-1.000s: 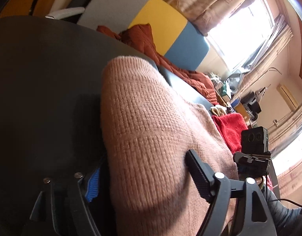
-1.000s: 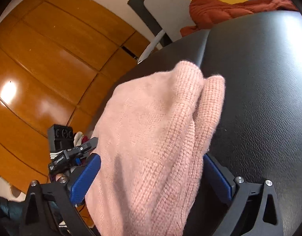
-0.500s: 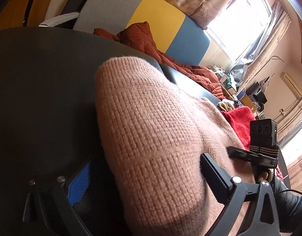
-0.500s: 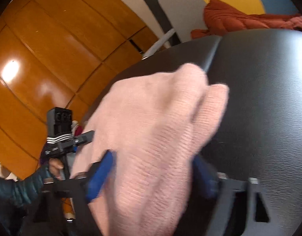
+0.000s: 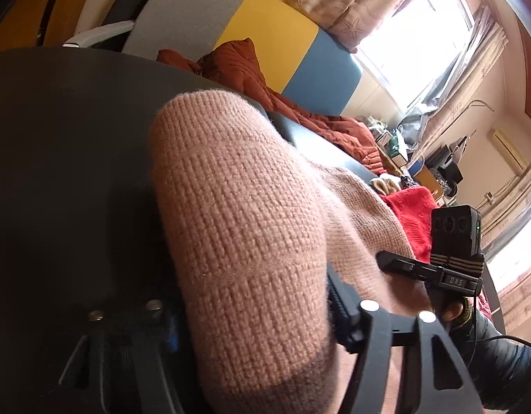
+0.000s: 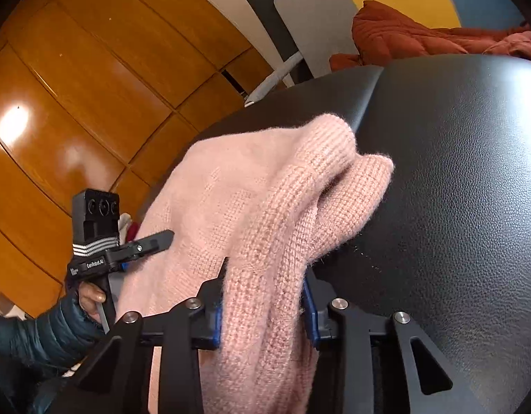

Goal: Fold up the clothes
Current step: 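Grasp the folded sweater with both grippers and lift it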

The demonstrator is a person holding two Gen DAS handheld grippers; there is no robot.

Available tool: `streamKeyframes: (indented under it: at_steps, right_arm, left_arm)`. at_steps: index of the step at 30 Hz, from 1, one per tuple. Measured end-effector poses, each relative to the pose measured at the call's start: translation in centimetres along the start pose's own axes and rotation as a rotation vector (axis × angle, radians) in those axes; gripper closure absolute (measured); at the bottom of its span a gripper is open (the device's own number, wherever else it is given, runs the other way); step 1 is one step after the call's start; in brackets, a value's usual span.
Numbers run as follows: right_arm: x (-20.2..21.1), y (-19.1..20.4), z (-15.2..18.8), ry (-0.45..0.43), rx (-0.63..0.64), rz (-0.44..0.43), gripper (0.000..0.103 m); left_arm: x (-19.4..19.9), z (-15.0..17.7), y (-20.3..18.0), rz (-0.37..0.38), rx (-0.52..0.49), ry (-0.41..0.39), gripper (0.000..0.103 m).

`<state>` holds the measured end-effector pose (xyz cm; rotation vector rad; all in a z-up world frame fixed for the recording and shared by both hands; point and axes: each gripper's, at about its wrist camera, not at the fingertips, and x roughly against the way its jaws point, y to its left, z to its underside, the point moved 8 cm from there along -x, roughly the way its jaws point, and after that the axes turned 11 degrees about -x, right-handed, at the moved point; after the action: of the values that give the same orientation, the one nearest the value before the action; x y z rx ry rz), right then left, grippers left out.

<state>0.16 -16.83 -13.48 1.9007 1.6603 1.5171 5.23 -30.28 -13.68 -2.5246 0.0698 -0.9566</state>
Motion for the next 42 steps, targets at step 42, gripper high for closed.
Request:
streamKeyframes:
  at_steps: [42]
  right_arm:
    - [-29.2,39.7,7.4,0.490,0.540,-0.343,0.065]
  left_arm:
    - [42.8,12.3,18.8,-0.743,0.584,-0.420,0.031]
